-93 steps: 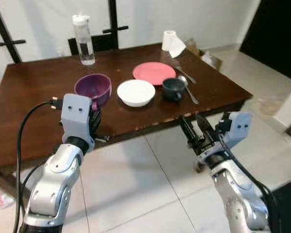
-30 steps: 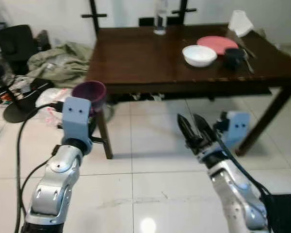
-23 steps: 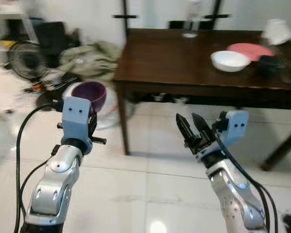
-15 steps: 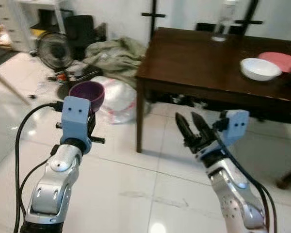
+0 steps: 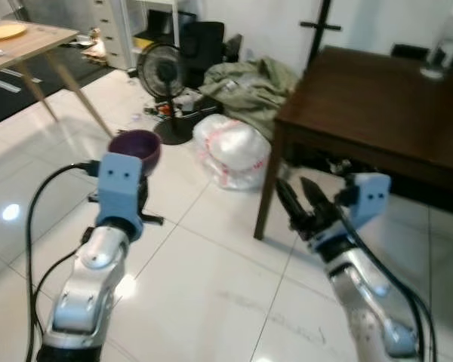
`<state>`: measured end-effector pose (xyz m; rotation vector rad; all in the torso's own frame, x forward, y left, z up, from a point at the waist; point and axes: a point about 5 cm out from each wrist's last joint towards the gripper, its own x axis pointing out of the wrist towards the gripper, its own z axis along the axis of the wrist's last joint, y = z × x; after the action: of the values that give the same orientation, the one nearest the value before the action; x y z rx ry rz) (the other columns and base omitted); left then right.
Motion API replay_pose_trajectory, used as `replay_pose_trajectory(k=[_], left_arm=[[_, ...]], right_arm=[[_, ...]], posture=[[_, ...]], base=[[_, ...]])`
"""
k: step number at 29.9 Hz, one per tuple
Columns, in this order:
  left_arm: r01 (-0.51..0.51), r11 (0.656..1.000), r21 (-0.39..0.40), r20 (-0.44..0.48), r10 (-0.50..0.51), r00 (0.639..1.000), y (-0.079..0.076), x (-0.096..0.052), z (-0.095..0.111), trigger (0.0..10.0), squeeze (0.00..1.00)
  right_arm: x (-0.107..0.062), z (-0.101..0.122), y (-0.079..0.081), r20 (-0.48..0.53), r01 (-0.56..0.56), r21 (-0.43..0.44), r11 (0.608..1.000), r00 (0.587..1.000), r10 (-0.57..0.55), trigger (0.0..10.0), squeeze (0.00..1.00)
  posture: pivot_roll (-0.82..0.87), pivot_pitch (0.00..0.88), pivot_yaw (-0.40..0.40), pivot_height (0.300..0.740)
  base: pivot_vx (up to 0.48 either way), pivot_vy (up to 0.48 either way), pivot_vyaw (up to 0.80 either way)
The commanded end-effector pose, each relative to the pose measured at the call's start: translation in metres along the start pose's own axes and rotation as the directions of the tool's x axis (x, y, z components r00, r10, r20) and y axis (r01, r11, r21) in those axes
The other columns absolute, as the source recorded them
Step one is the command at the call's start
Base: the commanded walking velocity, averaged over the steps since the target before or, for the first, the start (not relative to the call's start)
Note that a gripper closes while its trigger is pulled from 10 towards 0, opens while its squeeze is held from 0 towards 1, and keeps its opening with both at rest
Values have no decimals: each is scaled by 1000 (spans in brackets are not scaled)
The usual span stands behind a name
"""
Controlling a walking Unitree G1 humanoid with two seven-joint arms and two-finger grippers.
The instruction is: Setting the table
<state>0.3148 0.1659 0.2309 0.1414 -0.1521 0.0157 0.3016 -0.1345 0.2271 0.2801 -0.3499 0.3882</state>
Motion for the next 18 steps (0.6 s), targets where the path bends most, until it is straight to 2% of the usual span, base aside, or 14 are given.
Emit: replay_pose_trajectory(k=[1, 18], left_arm=[[-9, 1000, 5, -6, 9, 1000, 1, -2, -3, 10000, 0], [-42, 999, 11, -10, 42, 999, 5, 0, -5, 10000, 0]], right_arm=[[-4, -5, -2, -24, 6, 3, 1000, 1000, -6, 10000, 0], [-3, -5, -1, -24, -3, 7, 1000, 1000, 3, 10000, 0]], posture=[[74, 115, 73, 740], [74, 117, 72, 740]], base=[[0, 0, 788], [0, 0, 788]])
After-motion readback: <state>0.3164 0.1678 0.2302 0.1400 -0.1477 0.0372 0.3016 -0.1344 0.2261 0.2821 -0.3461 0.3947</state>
